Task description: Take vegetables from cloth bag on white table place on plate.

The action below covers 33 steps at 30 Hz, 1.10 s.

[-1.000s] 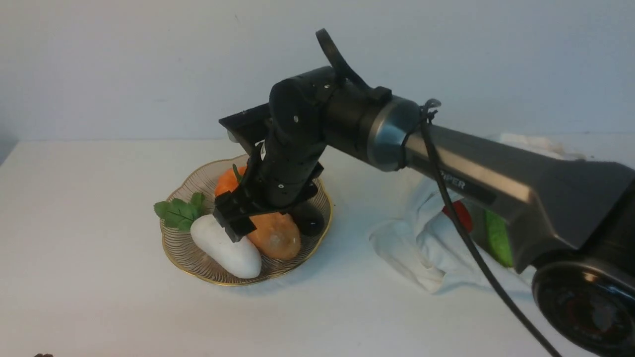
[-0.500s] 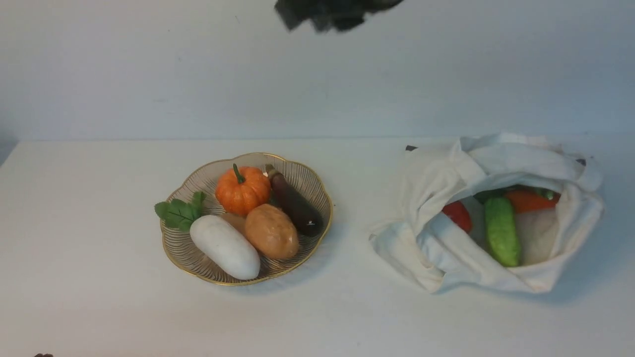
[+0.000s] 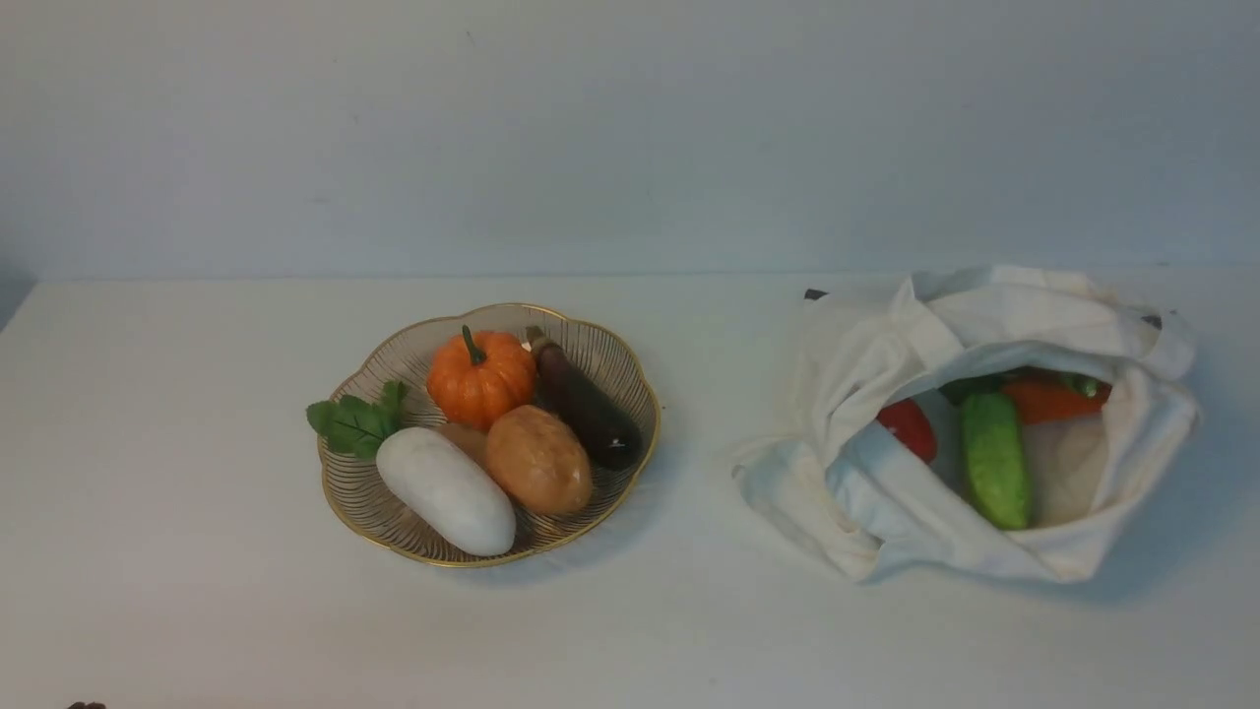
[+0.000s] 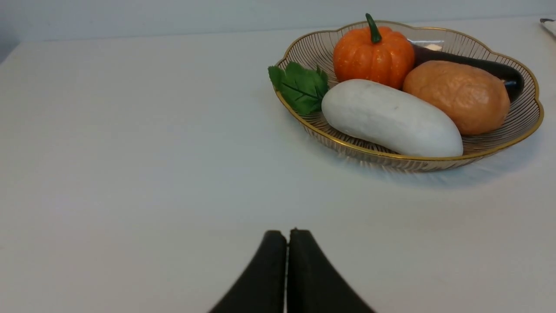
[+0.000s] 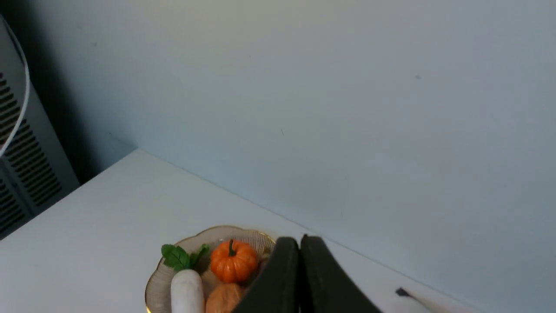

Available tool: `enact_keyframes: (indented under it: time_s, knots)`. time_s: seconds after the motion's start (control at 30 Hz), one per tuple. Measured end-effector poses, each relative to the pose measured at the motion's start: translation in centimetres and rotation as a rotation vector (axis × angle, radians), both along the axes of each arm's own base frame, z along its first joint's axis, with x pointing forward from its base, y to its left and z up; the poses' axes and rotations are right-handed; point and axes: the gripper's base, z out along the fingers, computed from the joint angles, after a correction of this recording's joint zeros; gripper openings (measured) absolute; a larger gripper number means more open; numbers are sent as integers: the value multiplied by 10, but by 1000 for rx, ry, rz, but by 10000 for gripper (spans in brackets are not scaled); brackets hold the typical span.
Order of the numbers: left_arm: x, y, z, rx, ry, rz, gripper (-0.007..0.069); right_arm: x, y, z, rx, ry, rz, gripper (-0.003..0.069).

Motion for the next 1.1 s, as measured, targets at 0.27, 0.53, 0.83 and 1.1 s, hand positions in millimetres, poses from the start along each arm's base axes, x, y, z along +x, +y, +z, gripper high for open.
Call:
enact_keyframes:
  time_s: [0.27, 0.53, 0.83, 1.1]
  knots:
    - [0, 0, 0, 0, 0, 0, -8, -75, -69, -82, 251, -222, 22, -15]
    - [0, 0, 0, 0, 0, 0, -8, -94, -81, -190, 294, -312, 73, -15]
    - [0, 0, 0, 0, 0, 0, -8, -83, -67, -249, 270, -240, 100, -15]
    - [0, 0, 0, 0, 0, 0, -8, -78, -62, -263, 250, -213, 103, -15]
